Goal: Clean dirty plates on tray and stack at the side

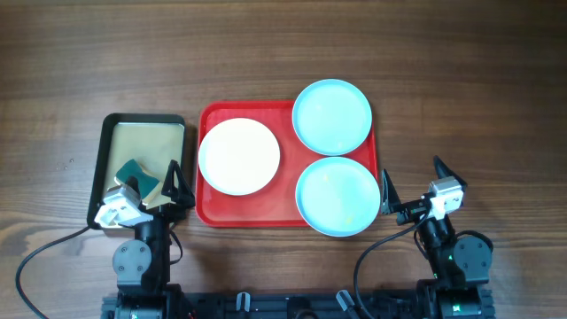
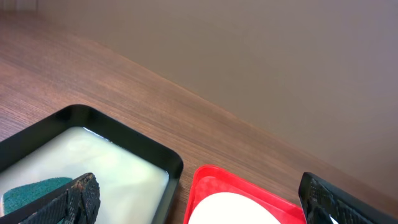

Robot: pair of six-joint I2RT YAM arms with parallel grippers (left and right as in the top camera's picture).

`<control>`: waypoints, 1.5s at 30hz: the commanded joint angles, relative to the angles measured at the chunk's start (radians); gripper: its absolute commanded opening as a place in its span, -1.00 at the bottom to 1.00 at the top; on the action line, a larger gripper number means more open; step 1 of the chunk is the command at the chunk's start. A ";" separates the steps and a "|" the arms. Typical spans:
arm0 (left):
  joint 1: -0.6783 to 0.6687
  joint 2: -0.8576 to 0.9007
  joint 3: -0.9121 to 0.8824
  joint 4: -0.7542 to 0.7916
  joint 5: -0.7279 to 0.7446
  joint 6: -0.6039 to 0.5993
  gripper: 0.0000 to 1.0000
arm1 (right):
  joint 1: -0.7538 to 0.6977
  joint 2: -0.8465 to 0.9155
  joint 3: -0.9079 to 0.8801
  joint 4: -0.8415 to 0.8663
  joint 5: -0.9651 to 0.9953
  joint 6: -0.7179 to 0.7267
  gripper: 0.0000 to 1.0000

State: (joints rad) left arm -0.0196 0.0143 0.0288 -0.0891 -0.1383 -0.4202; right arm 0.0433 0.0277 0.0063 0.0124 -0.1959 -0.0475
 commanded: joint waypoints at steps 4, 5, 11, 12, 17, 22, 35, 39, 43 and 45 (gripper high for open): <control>-0.005 -0.010 -0.009 0.003 -0.016 0.023 1.00 | -0.002 -0.010 -0.001 0.002 0.016 -0.005 0.99; -0.005 -0.010 -0.009 0.003 -0.016 0.023 1.00 | -0.002 -0.010 -0.001 0.002 0.016 -0.005 0.99; -0.005 -0.010 -0.009 0.003 -0.016 0.023 1.00 | -0.002 -0.010 -0.001 0.002 0.016 -0.005 0.99; -0.005 -0.010 -0.009 0.003 -0.016 0.023 1.00 | -0.002 -0.010 -0.001 0.002 0.016 -0.005 0.99; -0.005 -0.010 -0.009 0.003 -0.016 0.023 1.00 | -0.002 -0.010 -0.001 0.002 0.016 -0.005 1.00; -0.005 -0.010 -0.009 0.003 -0.016 0.023 1.00 | -0.002 -0.010 -0.001 0.002 0.016 -0.005 0.99; -0.005 -0.010 -0.009 0.003 -0.016 0.023 1.00 | -0.002 -0.010 -0.001 0.007 0.057 -0.035 0.99; -0.005 -0.010 -0.009 0.004 -0.016 0.023 1.00 | -0.002 -0.010 -0.001 0.076 0.061 -0.021 1.00; -0.005 -0.008 -0.006 0.018 -0.019 0.024 1.00 | -0.002 -0.010 -0.001 0.232 0.058 0.077 0.99; -0.005 -0.005 0.026 0.010 0.003 0.028 0.99 | -0.002 -0.010 0.008 0.268 0.035 0.077 0.99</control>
State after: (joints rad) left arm -0.0196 0.0139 0.0288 -0.0772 -0.1383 -0.4202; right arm 0.0433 0.0277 0.0059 0.2523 -0.1516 -0.0036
